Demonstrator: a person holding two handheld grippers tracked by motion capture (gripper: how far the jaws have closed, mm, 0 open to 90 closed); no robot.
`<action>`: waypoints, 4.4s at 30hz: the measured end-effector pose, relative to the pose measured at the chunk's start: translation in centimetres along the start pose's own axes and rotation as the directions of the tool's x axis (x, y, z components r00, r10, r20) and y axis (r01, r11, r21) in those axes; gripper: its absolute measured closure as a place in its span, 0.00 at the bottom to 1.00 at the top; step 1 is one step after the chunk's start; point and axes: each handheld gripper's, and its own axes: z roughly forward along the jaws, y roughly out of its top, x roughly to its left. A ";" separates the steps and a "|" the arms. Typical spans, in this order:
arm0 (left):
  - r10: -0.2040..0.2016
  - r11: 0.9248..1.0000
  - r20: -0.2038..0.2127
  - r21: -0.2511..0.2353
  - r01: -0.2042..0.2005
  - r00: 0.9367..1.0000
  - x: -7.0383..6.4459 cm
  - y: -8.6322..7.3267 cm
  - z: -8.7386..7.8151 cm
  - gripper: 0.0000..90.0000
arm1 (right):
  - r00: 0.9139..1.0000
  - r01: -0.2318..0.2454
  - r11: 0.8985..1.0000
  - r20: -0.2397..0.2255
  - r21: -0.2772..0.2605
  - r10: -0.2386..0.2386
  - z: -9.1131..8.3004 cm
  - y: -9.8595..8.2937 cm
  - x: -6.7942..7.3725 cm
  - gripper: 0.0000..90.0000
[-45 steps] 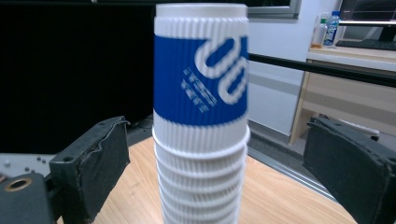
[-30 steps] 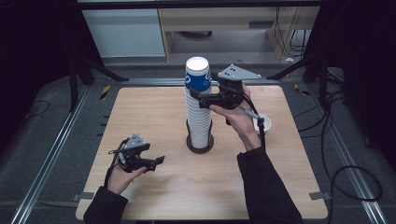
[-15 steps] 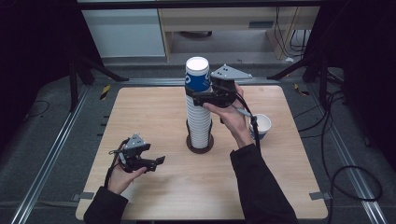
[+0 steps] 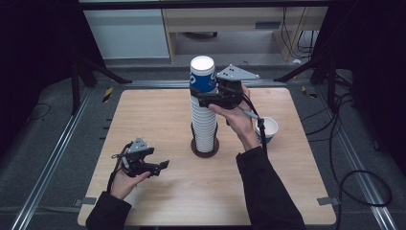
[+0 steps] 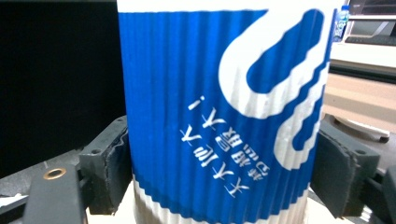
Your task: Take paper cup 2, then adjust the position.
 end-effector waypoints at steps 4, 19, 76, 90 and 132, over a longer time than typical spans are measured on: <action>0.000 1.000 -0.001 0.001 0.000 1.000 0.0 0.0 0.0 0.18 | 1.000 0.004 1.000 -0.003 0.009 -0.004 -0.2 0.4 0.0 0.22; -0.003 1.000 0.000 -0.002 0.003 1.000 0.1 0.0 -0.1 0.18 | 1.000 0.018 0.999 -0.013 -0.042 -0.018 -1.1 3.1 0.0 0.23; 0.008 1.000 0.008 -0.014 -0.008 1.000 -0.3 0.1 -0.4 0.18 | 0.999 0.028 0.996 0.032 0.085 -0.031 -12.0 -6.9 -2.7 0.22; 0.007 1.000 0.021 -0.019 -0.007 1.000 -0.4 0.3 -0.6 0.18 | 0.997 0.049 0.988 -0.060 0.144 -0.040 -12.5 -11.3 -2.3 0.22; 0.113 0.994 0.198 -0.021 -0.111 0.974 -3.7 1.9 -1.1 0.18 | 0.876 0.348 0.854 -0.459 0.386 -0.149 -6.2 -16.5 3.6 0.22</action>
